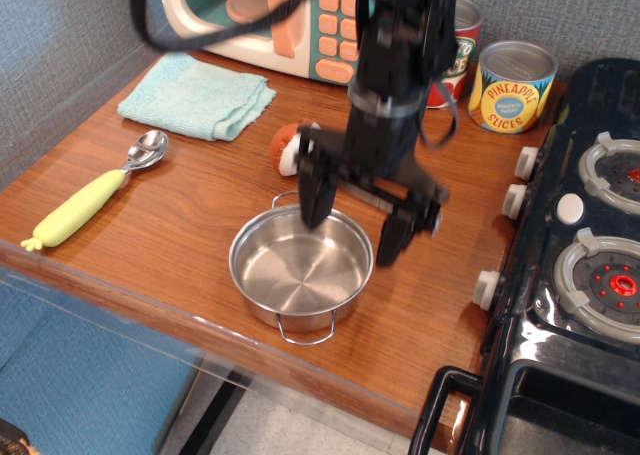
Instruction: Place the pot on the bluetowel
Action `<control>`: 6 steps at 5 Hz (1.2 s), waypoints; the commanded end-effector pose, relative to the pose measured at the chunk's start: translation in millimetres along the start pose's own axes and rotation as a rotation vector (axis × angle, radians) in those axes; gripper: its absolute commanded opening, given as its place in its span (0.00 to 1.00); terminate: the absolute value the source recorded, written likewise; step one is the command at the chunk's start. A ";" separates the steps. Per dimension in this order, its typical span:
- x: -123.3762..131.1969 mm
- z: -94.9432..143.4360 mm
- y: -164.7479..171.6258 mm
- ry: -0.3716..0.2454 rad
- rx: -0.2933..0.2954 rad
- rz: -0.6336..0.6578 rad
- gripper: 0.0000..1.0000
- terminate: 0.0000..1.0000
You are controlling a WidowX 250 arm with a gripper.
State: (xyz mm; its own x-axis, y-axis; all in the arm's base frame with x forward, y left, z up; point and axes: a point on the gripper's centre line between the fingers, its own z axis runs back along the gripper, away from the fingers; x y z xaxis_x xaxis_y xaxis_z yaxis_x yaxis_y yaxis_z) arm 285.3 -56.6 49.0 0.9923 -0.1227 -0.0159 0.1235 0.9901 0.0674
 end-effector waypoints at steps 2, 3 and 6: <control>-1.0 -30.0 -15.4 -0.072 0.071 -0.002 1.00 0.00; 4.1 -31.0 -15.6 -0.094 0.095 -0.013 0.00 0.00; 5.0 16.3 12.6 -0.196 0.090 -0.024 0.00 0.00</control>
State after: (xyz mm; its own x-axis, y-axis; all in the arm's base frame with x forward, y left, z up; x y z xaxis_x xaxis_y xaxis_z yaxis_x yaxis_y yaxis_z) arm 284.6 -44.7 50.9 0.9797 -0.1633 0.1161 0.1445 0.9772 0.1556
